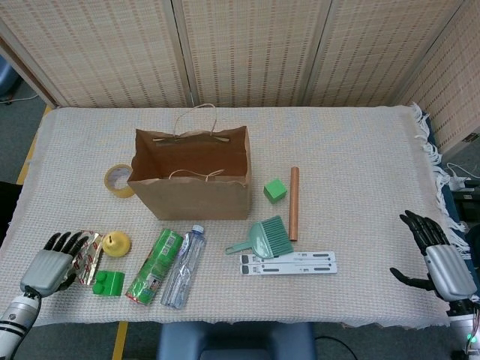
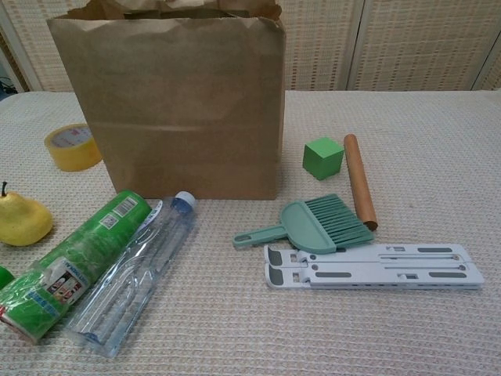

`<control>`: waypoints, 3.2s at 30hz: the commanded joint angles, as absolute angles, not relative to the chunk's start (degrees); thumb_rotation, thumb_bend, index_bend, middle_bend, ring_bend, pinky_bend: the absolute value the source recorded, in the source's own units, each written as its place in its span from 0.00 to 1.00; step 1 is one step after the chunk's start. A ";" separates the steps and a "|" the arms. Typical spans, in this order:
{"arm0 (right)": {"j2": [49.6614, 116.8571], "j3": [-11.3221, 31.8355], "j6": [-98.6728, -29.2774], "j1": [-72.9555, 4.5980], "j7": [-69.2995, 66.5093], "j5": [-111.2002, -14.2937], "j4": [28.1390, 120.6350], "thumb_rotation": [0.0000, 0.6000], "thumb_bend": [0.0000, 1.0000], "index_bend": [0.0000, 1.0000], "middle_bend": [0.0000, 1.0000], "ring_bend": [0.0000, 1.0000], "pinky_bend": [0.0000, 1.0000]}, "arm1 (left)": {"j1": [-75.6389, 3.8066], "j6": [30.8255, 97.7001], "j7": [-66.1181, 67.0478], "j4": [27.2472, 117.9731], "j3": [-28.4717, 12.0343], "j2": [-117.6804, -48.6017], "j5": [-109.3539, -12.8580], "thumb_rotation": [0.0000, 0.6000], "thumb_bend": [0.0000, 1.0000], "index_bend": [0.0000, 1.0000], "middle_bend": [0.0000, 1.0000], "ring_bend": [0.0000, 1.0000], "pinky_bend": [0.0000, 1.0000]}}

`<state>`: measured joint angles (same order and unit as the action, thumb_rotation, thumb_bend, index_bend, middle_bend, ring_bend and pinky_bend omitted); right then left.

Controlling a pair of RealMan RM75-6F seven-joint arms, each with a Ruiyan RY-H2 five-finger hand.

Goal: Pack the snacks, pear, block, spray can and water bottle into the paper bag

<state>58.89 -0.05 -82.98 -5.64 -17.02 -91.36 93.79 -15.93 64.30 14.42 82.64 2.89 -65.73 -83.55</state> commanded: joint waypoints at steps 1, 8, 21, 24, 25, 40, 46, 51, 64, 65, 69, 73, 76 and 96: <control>58.89 -0.09 -82.94 -5.66 -16.99 -91.43 93.82 1.00 0.08 0.00 0.00 0.00 0.02 | -15.42 65.30 14.66 84.40 3.16 -63.67 -83.76 1.00 0.35 0.00 0.00 0.00 0.06; 58.94 -0.17 -82.81 -5.70 -17.00 -91.50 93.83 1.00 0.08 0.00 0.00 0.00 0.02 | -15.20 63.13 15.91 82.49 4.38 -64.12 -82.54 1.00 0.35 0.00 0.00 0.00 0.06; 58.72 -0.10 -82.40 -5.84 -17.27 -91.13 94.24 1.00 0.08 0.00 0.00 0.00 0.02 | -16.05 61.38 14.77 76.21 5.18 -69.36 -84.06 1.00 0.35 0.00 0.00 0.00 0.06; 58.63 -0.14 -82.13 -5.91 -17.32 -91.02 94.38 1.00 0.08 0.00 0.00 0.00 0.02 | -16.48 61.10 14.66 75.03 5.19 -70.44 -84.58 1.00 0.35 0.00 0.00 0.00 0.06; 58.61 -0.16 -82.08 -5.90 -17.32 -90.98 94.39 1.00 0.08 0.00 0.00 0.00 0.02 | -16.61 60.94 14.57 74.66 5.14 -70.82 -84.60 1.00 0.35 0.00 0.00 0.00 0.06; 58.61 -0.12 -81.98 -5.87 -17.55 -90.75 94.58 1.00 0.08 0.00 0.00 0.00 0.02 | -18.25 60.82 13.60 69.22 4.66 -75.41 -86.01 1.00 0.46 0.09 0.07 0.11 0.35; 58.65 -0.18 -82.00 -5.82 -17.46 -90.80 94.62 1.00 0.08 0.00 0.00 0.00 0.02 | -17.45 64.88 11.94 66.38 4.31 -77.41 -87.63 1.00 0.60 0.53 0.51 0.52 0.73; 58.59 -0.18 -82.10 -5.79 -17.58 -90.91 94.66 1.00 0.08 0.00 0.00 0.00 0.02 | -16.88 68.07 10.05 65.55 3.61 -77.66 -88.35 1.00 0.66 0.63 0.65 0.65 0.82; 58.32 -0.37 -82.13 -5.72 -18.04 -91.18 94.79 1.00 0.08 0.00 0.00 0.00 0.02 | -14.20 77.29 3.22 78.93 -11.40 -72.69 -72.30 1.00 0.69 0.70 0.72 0.70 0.85; 58.31 -0.37 -82.17 -5.71 -18.06 -91.20 94.79 1.00 0.08 0.00 0.00 0.00 0.02 | -14.04 77.47 2.38 80.66 -12.90 -72.28 -70.29 1.00 0.69 0.70 0.72 0.70 0.85; 58.28 -0.38 -82.15 -5.72 -18.09 -91.24 94.90 1.00 0.08 0.00 0.00 0.00 0.02 | -13.88 77.59 -2.18 90.35 -21.66 -70.42 -58.69 1.00 0.69 0.70 0.72 0.71 0.85; 58.21 -0.48 -81.91 -5.79 -18.05 -91.25 95.02 1.00 0.08 0.00 0.00 0.00 0.02 | -15.17 74.86 -5.46 101.91 -31.82 -65.86 -44.94 1.00 0.69 0.70 0.72 0.70 0.83; 58.27 -0.51 -81.97 -5.73 -18.06 -91.26 94.90 1.00 0.08 0.00 0.00 0.00 0.02 | -17.24 74.42 -3.61 106.14 -34.72 -63.42 -43.24 1.00 0.69 0.70 0.72 0.70 0.82; 57.14 -0.43 -80.63 -6.17 -19.99 -90.35 95.80 1.00 0.08 0.00 0.00 0.00 0.02 | -43.31 70.42 15.49 108.89 -34.88 -72.15 -39.61 1.00 0.68 0.70 0.71 0.70 0.82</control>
<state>57.21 -0.42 -80.68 -6.14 -19.90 -90.34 95.76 -41.87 70.76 14.35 109.56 -35.72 -70.80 -40.34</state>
